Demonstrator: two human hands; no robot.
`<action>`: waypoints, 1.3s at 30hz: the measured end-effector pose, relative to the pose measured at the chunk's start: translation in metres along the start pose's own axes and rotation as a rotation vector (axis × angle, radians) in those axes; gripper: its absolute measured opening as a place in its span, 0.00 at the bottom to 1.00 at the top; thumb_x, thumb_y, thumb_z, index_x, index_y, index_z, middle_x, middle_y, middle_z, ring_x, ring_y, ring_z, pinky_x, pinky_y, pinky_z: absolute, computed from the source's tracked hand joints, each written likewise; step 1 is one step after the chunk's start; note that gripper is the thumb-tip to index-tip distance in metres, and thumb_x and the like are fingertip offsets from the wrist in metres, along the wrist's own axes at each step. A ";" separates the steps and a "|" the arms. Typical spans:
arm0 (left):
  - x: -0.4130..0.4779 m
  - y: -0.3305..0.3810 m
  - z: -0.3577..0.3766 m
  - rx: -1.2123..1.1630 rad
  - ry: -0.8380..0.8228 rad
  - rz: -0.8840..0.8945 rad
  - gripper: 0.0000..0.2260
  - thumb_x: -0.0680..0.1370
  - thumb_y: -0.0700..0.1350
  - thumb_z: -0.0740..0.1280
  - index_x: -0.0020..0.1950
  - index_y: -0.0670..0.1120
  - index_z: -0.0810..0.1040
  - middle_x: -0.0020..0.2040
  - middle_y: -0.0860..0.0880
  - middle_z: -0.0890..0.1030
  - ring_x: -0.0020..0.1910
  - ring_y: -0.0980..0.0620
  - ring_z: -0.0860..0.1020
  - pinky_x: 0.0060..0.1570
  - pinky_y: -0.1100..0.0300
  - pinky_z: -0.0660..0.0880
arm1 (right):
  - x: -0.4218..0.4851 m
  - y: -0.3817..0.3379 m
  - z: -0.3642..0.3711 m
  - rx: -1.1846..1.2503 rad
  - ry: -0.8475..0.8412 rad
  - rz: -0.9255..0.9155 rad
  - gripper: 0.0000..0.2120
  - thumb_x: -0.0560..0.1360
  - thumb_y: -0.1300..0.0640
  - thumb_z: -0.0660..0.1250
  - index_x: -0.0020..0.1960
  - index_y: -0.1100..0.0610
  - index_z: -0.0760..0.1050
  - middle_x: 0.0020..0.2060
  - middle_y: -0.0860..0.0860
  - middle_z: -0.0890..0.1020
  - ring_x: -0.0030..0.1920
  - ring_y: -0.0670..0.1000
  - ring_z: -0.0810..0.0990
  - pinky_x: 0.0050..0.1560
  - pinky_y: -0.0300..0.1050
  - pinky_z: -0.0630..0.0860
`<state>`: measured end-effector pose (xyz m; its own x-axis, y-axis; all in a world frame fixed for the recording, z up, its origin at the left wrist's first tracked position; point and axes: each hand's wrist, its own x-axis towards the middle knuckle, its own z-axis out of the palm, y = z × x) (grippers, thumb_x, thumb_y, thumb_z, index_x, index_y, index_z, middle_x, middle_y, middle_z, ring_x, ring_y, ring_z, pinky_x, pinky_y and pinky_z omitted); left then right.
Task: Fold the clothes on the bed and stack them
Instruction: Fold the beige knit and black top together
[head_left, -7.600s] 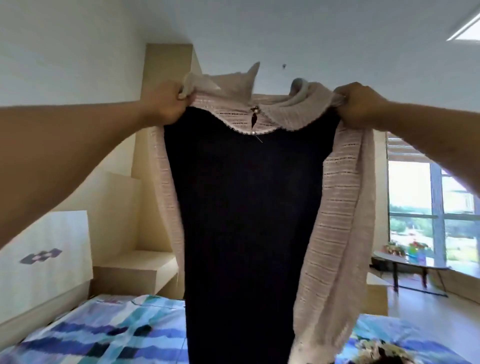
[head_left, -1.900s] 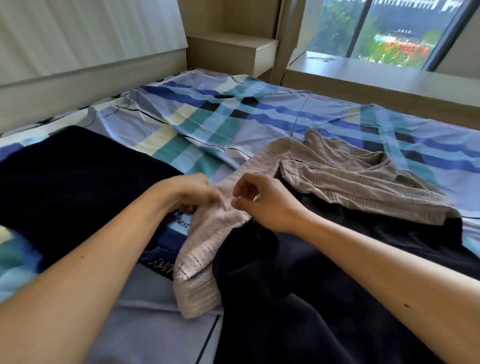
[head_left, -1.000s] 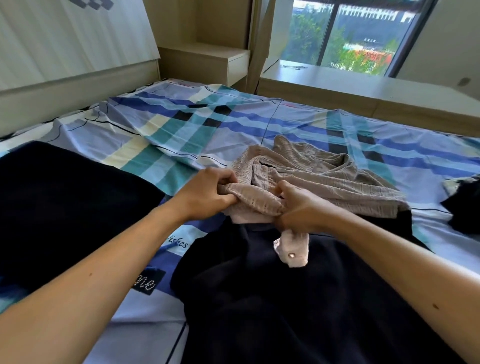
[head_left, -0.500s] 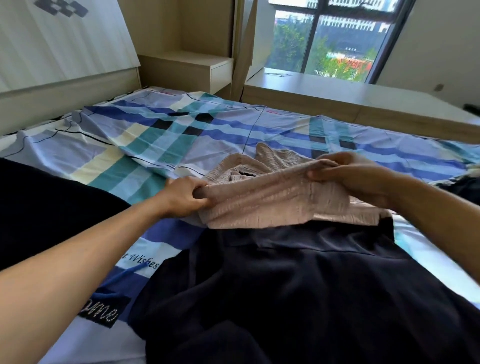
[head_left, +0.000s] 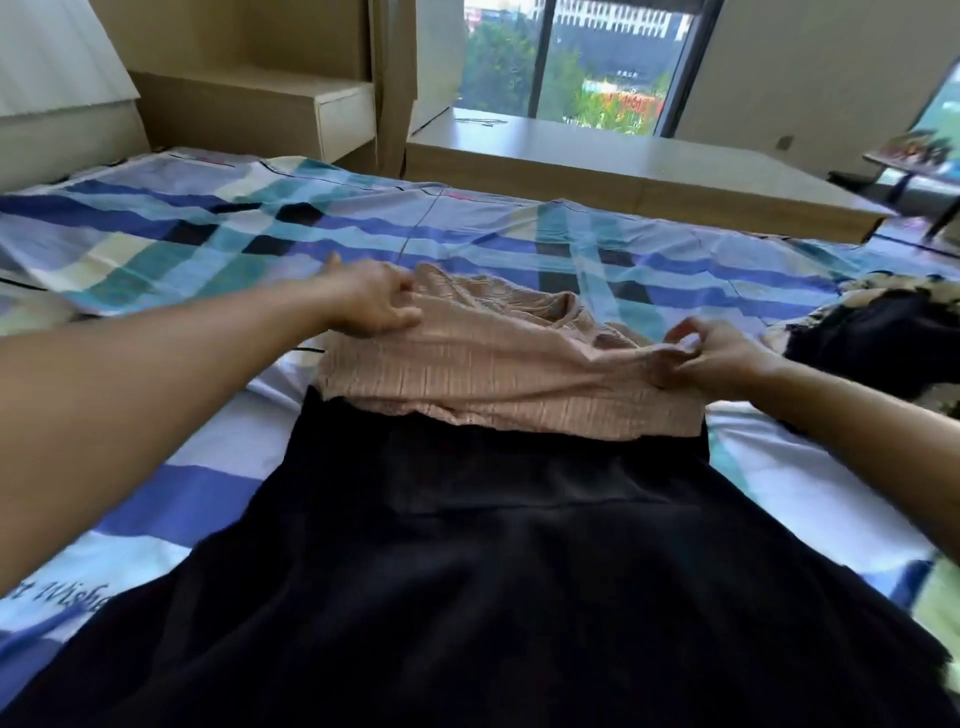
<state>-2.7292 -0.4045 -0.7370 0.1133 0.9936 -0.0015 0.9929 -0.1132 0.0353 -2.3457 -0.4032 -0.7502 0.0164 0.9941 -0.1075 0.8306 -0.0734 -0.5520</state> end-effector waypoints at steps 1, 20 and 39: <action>-0.001 0.006 0.014 0.056 -0.072 0.012 0.21 0.79 0.61 0.63 0.67 0.50 0.73 0.68 0.46 0.76 0.69 0.43 0.72 0.67 0.47 0.65 | 0.005 0.009 0.009 -0.150 0.011 0.014 0.25 0.68 0.60 0.79 0.62 0.59 0.74 0.53 0.61 0.81 0.52 0.61 0.80 0.49 0.50 0.77; 0.062 0.008 0.035 0.003 -0.403 -0.043 0.34 0.62 0.57 0.82 0.62 0.45 0.75 0.59 0.48 0.80 0.56 0.48 0.79 0.60 0.51 0.76 | 0.065 -0.006 0.037 -0.246 -0.461 -0.108 0.46 0.46 0.39 0.83 0.59 0.59 0.79 0.54 0.55 0.85 0.56 0.58 0.84 0.59 0.54 0.80; 0.073 0.005 -0.075 0.146 0.485 0.029 0.15 0.76 0.43 0.65 0.62 0.44 0.75 0.57 0.34 0.79 0.58 0.32 0.77 0.58 0.41 0.71 | 0.074 -0.085 -0.058 -0.267 0.437 -0.297 0.24 0.68 0.50 0.59 0.59 0.57 0.79 0.56 0.64 0.81 0.59 0.66 0.79 0.58 0.56 0.78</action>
<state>-2.7186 -0.3319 -0.6624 0.1459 0.8744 0.4627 0.9881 -0.1056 -0.1120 -2.3832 -0.3190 -0.6635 -0.0575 0.9138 0.4021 0.9451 0.1796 -0.2730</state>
